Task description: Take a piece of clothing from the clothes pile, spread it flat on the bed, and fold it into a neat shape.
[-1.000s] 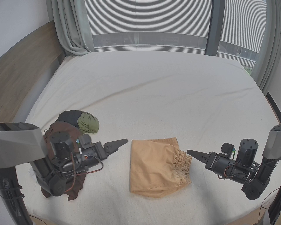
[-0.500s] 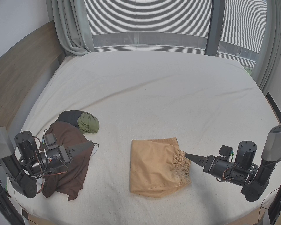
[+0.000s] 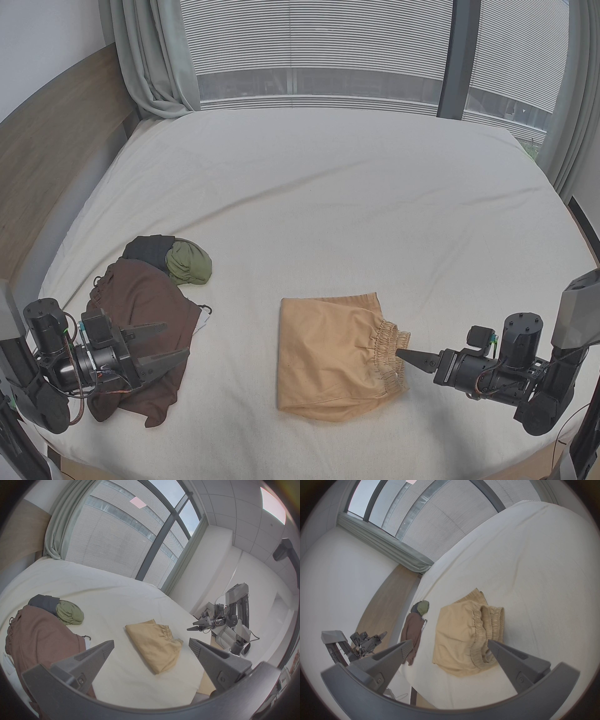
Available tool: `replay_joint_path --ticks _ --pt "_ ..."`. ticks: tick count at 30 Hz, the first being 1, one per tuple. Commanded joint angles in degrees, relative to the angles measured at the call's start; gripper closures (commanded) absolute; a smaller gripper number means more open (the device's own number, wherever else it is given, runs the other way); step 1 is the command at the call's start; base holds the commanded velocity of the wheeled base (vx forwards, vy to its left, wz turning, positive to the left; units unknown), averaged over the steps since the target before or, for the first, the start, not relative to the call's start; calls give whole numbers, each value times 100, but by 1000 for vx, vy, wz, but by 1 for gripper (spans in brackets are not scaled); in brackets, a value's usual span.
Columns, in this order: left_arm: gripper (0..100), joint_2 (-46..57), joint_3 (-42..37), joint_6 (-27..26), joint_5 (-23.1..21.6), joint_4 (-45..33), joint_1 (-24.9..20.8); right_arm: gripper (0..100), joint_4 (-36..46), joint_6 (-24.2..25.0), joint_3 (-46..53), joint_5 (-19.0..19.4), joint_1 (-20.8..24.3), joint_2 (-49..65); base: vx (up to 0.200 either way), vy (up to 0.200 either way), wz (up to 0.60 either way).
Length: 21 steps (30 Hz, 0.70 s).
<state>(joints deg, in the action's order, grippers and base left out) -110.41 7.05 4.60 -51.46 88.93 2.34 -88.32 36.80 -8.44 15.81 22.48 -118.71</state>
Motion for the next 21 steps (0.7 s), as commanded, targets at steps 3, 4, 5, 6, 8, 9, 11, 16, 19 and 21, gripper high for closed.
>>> replay_joint_path --ticks 3,4,5,6,8,9,11,16,19,21 --pt "0 -183 -133 -187 -286 1 276 0 -10 -191 114 -8 -165 -495 0 0 0" --pt "0 -183 -133 -187 -312 1 293 0 -1 -235 132 -8 -191 -557 0 0 0" --pt "0 -183 -133 -196 -339 1 302 0 -10 -314 149 -8 -253 -644 0 0 0" --pt "0 -183 -133 -196 -339 1 311 0 -10 -376 167 1 -297 -741 0 0 0" --pt "0 -183 -142 -196 -348 1 311 0 -10 -464 167 1 -350 -917 0 0 0" --pt "0 -183 -151 -196 -348 1 311 0 -10 -472 176 1 -358 -987 0 0 0" --pt "0 -183 -186 -196 -348 1 311 0 -10 -481 176 1 -367 -1084 0 0 0" --pt "0 -183 -204 -196 -365 1 311 0 -10 -507 184 -8 -385 -1365 0 0 0" --pt "0 -191 -221 -196 -409 1 311 0 -10 -516 158 -8 -385 -1523 0 0 0" --pt "0 -191 -256 -196 -409 1 302 0 -10 -516 123 -8 -385 -1611 0 0 0"
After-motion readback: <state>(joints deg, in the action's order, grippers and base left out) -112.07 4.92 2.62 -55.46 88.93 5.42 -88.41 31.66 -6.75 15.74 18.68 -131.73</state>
